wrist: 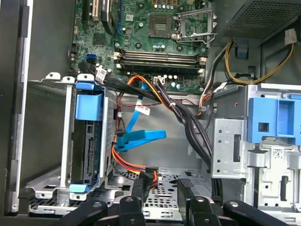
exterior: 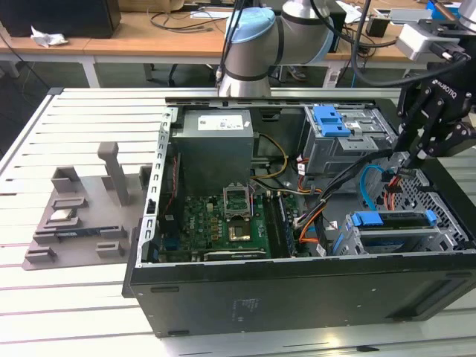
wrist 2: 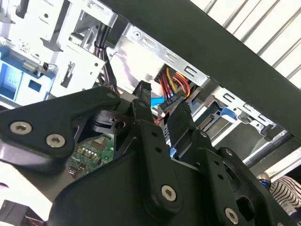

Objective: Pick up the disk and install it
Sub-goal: 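Insert the first disk wire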

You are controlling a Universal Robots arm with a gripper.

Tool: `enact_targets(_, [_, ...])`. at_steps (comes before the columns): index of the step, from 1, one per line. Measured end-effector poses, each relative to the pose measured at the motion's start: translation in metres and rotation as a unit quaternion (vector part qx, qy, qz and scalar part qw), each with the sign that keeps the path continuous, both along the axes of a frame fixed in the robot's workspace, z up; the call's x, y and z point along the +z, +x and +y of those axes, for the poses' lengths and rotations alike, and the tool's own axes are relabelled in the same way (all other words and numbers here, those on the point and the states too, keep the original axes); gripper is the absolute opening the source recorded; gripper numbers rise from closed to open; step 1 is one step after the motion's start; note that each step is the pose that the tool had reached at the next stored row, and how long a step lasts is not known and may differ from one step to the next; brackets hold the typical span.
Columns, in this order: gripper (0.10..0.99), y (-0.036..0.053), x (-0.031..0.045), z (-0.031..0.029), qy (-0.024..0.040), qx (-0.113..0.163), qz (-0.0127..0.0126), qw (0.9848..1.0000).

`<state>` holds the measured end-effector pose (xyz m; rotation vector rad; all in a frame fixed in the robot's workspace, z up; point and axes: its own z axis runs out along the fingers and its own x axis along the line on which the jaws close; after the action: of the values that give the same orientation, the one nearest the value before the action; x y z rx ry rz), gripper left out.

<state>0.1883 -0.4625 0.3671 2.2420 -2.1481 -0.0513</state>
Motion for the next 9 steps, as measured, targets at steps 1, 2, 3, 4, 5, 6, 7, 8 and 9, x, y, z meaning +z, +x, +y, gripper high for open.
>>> enact_targets(1, [0.420, 0.0000, -0.0007, 0.0004, 0.0001, 0.000, 0.0000, 1.0000])
enact_targets(2, [0.420, 0.0001, -0.0016, 0.0009, 0.0001, 0.000, 0.0000, 1.0000])
enact_targets(3, [0.420, 0.0000, -0.0025, 0.0012, 0.0001, 0.000, 0.0000, 1.0000])
enact_targets(4, [0.420, 0.0000, -0.0038, 0.0015, 0.0000, 0.000, 0.0000, 1.0000])
enact_targets(5, [0.420, 0.0000, -0.0050, 0.0015, 0.0000, 0.000, 0.0000, 1.0000])
enact_targets(6, [0.420, 0.0001, -0.0066, 0.0015, 0.0000, 0.000, 0.0000, 1.0000])
enact_targets(7, [0.420, 0.0001, -0.0089, 0.0015, 0.0000, 0.000, 0.0000, 1.0000])
enact_targets(8, [0.420, 0.0001, -0.0112, 0.0015, 0.0000, 0.000, 0.0000, 1.0000])
enact_targets(9, [0.420, 0.0001, -0.0125, 0.0015, 0.0000, 0.000, 0.0000, 1.0000])
